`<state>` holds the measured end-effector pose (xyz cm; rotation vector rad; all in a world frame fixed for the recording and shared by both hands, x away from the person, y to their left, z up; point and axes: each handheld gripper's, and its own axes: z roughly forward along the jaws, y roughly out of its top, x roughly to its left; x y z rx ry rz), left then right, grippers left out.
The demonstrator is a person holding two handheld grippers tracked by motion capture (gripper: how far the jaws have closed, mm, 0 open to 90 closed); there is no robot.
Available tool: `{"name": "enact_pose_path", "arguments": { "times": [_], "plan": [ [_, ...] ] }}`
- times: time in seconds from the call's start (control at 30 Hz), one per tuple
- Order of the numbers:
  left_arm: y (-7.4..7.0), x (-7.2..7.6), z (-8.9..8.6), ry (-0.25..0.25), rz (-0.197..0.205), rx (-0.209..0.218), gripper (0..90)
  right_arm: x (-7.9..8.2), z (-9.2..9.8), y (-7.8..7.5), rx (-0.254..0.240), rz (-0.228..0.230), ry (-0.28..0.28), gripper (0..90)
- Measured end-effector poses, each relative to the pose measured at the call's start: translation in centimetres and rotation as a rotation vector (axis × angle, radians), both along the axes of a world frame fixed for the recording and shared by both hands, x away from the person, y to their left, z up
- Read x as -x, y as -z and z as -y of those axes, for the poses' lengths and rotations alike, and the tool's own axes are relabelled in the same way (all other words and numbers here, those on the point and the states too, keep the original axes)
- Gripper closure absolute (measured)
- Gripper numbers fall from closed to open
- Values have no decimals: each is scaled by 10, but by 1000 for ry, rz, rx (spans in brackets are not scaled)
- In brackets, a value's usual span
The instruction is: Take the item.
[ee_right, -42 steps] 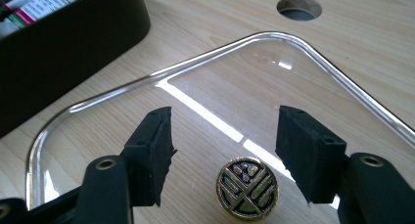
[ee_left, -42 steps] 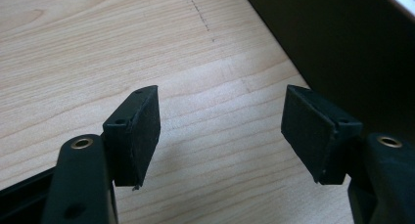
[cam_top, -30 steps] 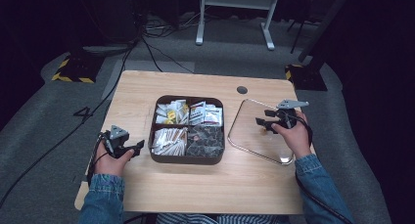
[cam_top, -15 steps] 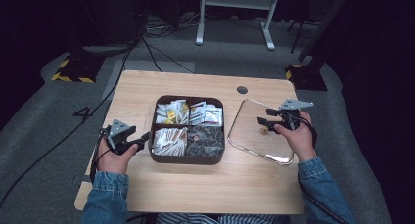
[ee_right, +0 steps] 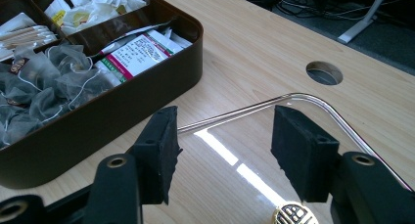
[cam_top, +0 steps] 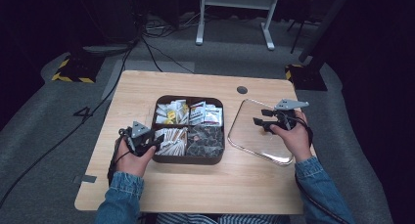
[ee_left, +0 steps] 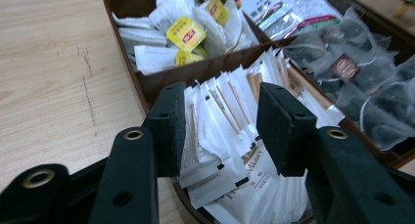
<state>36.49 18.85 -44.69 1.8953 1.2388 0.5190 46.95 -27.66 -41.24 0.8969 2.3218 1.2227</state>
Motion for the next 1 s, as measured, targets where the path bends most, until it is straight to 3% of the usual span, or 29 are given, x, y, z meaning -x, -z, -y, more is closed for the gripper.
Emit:
{"name": "enact_pose_path", "arguments": {
  "times": [0.17, 0.43, 0.73, 0.9, 1.0],
  "plan": [
    [7, -5, 8, 42, -32, -70, 712, 1, 0, -3, 9, 11, -5, 468],
    [16, -13, 12, -3, -41, -183, 694, 4, -9, -1, 31, 13, -44, 479],
    [17, -18, 14, -29, -93, -195, 741, 6, -14, -2, 45, 20, -60, 486],
    [18, -19, 12, -33, -66, -241, 856, 6, -14, -1, 48, 18, -63, 488],
    [18, -19, 10, -22, -63, -227, 888, 6, -13, -2, 46, 22, -62, 489]
  ]
}}
